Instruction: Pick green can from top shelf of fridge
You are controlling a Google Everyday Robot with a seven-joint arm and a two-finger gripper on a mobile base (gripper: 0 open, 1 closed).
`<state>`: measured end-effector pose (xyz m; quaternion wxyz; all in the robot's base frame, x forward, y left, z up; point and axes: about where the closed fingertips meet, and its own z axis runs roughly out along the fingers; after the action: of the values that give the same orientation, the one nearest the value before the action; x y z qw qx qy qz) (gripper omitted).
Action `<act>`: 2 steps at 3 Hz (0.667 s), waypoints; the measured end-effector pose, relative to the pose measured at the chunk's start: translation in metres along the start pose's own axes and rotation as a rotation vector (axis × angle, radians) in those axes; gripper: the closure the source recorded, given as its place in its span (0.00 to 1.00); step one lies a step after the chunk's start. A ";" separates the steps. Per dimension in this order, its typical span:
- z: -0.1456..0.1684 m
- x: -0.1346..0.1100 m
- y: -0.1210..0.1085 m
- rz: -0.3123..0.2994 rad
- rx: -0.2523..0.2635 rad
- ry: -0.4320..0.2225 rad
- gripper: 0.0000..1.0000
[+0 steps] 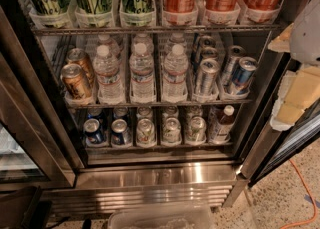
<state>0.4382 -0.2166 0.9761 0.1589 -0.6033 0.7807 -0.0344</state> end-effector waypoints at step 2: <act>0.000 -0.005 0.001 0.008 0.014 -0.017 0.00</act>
Offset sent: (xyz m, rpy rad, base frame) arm -0.0009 0.0111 -0.0035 0.0353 -0.0218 -0.0160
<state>0.4382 -0.2112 0.9765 0.1700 -0.5993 0.7815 -0.0343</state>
